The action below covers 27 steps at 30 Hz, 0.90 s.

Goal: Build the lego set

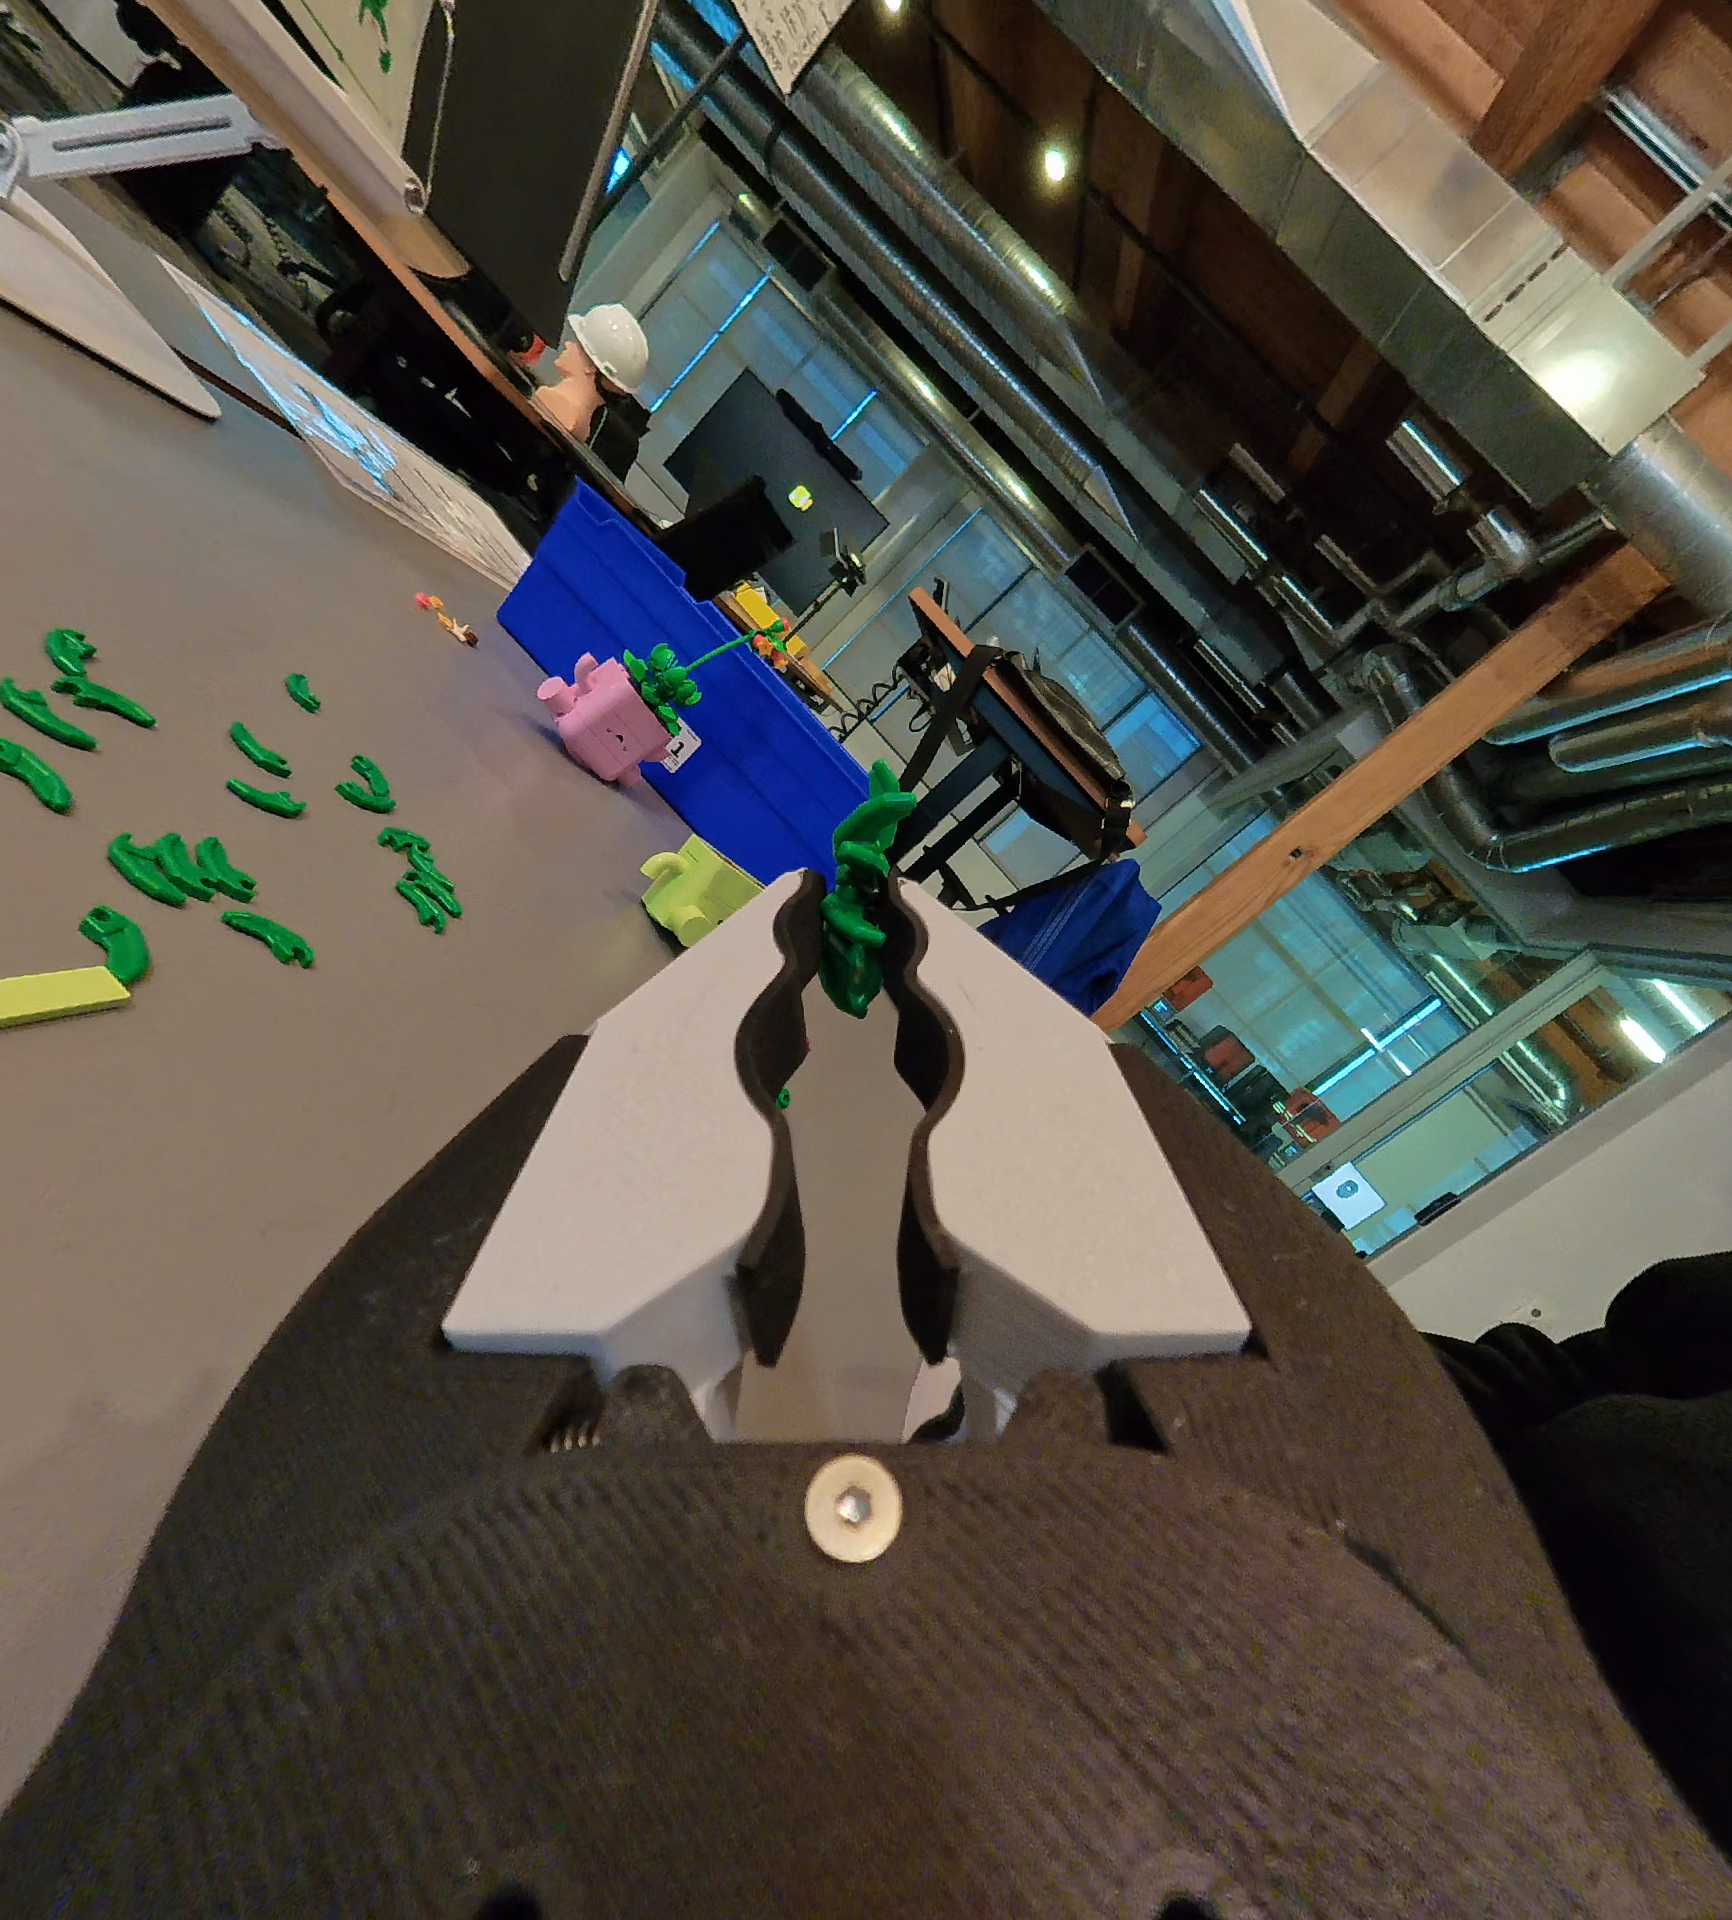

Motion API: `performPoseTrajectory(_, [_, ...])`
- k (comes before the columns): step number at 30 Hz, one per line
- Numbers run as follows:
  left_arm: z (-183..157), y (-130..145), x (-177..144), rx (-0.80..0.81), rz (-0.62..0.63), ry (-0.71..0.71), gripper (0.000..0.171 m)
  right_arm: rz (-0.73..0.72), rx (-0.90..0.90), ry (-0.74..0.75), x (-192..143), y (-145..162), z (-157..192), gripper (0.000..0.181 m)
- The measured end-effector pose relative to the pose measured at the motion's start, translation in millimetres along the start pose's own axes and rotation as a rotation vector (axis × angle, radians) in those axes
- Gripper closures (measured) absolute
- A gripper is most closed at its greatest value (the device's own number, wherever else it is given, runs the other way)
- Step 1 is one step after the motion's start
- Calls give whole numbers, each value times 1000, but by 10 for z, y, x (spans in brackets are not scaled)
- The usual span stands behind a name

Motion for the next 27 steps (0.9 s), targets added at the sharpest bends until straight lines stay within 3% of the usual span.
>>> performPoseTrajectory(8, [-1,5,5,-1,2,2,163,1,-20,13,-30,35,-7,176])
performPoseTrajectory(13, [5,16,23,-6,12,9,163,33,-126,99,-157,117,5,176])
performPoseTrajectory(16, [-3,39,59,-8,30,16,163,80,-223,233,-280,231,-6,177])
performPoseTrajectory(20, [-3,64,92,-11,41,17,163,202,-462,594,-380,382,-5,177])
performPoseTrajectory(22, [-3,71,100,-10,45,14,163,288,-554,696,-336,436,14,176])
performPoseTrajectory(25, [-8,78,109,-7,50,11,163,289,-581,690,-290,459,83,176])
performPoseTrajectory(27, [-10,80,111,-6,52,11,163,244,-518,583,-321,452,113,176])
Point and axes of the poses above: each gripper's, where its closed fingertips meet, x out along the fingers, y out of its underside, z = x × y across the jaws, the point moved 10 cm from there along -x, back along the fingers, and after that the axes turned 14 degrees about z, right-handed, at the moved point
